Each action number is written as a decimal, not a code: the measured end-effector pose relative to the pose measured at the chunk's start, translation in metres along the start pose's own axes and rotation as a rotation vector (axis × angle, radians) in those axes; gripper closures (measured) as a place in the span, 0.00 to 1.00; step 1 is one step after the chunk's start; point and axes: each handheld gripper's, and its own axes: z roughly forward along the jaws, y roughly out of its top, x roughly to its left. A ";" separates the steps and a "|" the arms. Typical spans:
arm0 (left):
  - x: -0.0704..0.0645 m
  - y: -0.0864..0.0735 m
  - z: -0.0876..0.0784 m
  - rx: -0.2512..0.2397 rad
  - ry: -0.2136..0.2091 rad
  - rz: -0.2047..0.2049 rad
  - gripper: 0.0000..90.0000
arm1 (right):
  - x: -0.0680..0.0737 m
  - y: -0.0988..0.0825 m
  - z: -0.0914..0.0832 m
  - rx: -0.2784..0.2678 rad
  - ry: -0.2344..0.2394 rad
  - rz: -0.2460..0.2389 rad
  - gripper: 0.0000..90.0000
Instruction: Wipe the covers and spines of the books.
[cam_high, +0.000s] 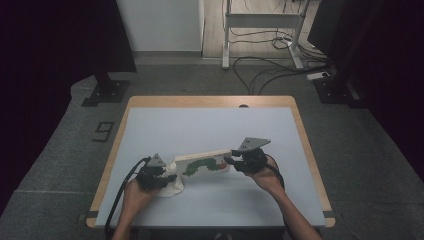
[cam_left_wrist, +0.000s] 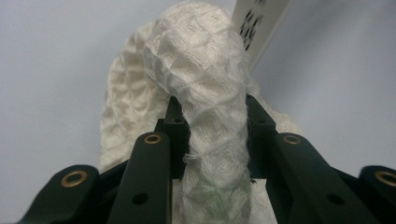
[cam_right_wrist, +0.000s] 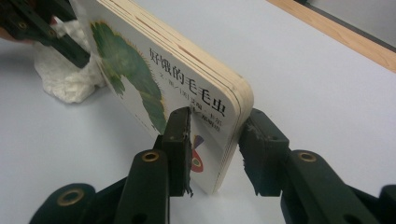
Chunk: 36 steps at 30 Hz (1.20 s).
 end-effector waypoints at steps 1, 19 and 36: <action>0.000 0.000 0.000 0.000 0.000 0.000 0.76 | 0.000 0.000 0.000 0.000 0.000 0.000 0.71; -0.012 0.022 -0.040 -0.074 0.009 0.044 0.76 | 0.001 -0.001 0.001 0.001 -0.003 0.004 0.70; 0.004 0.027 -0.073 -0.142 0.032 0.025 0.76 | 0.002 -0.002 0.000 -0.001 0.000 0.007 0.70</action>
